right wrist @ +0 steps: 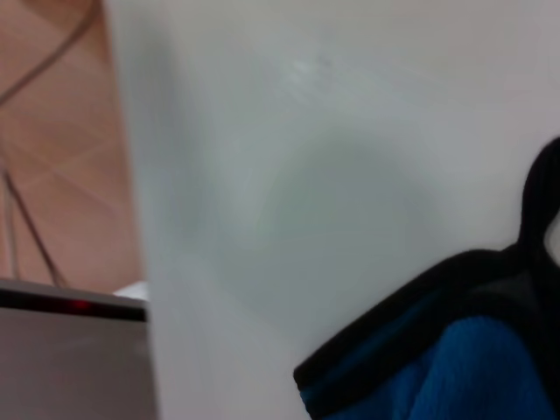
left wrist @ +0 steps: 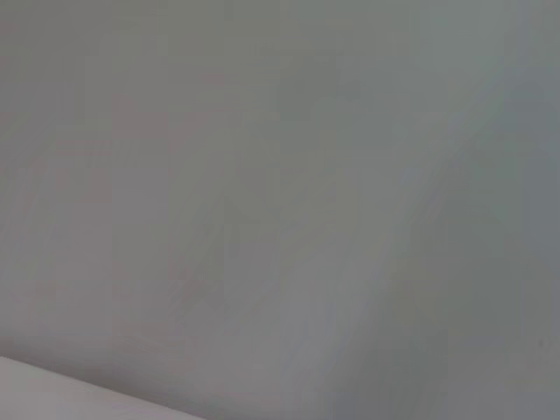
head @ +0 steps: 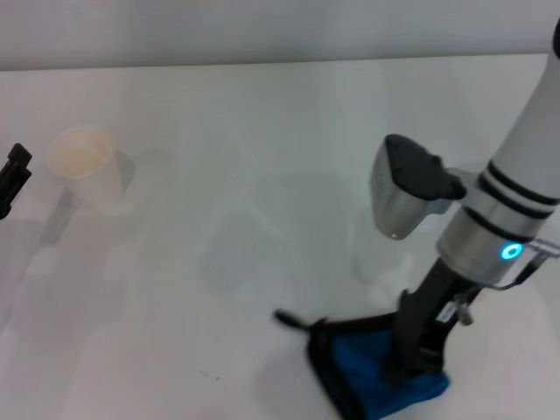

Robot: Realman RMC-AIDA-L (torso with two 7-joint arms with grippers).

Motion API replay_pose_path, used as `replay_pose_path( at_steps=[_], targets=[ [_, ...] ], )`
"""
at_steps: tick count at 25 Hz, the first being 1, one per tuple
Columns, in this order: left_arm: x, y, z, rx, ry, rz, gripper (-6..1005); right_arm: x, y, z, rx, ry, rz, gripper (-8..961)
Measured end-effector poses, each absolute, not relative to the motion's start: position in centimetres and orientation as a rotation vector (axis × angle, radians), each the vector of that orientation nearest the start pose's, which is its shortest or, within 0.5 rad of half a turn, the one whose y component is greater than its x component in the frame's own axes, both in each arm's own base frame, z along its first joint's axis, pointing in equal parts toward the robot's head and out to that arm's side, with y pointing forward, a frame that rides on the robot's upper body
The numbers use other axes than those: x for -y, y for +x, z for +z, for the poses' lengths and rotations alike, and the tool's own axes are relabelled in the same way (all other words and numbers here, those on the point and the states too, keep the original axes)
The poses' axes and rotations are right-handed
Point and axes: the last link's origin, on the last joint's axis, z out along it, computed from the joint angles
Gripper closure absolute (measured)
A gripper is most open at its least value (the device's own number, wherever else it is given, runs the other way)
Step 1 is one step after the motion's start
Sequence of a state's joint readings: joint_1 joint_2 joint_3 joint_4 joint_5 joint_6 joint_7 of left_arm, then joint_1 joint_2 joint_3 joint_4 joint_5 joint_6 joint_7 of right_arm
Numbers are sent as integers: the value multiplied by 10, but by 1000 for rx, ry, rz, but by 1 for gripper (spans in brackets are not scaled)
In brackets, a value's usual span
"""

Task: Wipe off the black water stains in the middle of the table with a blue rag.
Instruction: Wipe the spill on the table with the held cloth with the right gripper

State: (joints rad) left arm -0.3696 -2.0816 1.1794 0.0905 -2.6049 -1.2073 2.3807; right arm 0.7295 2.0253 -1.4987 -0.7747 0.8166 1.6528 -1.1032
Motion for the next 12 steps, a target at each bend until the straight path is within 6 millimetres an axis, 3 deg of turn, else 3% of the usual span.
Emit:
replay_pose_path(
  at_steps=[12],
  targets=[
    [-304,-349,-17,927,-1693,-941,140,-303,199,-89,-573,-3326,-504,893]
  ],
)
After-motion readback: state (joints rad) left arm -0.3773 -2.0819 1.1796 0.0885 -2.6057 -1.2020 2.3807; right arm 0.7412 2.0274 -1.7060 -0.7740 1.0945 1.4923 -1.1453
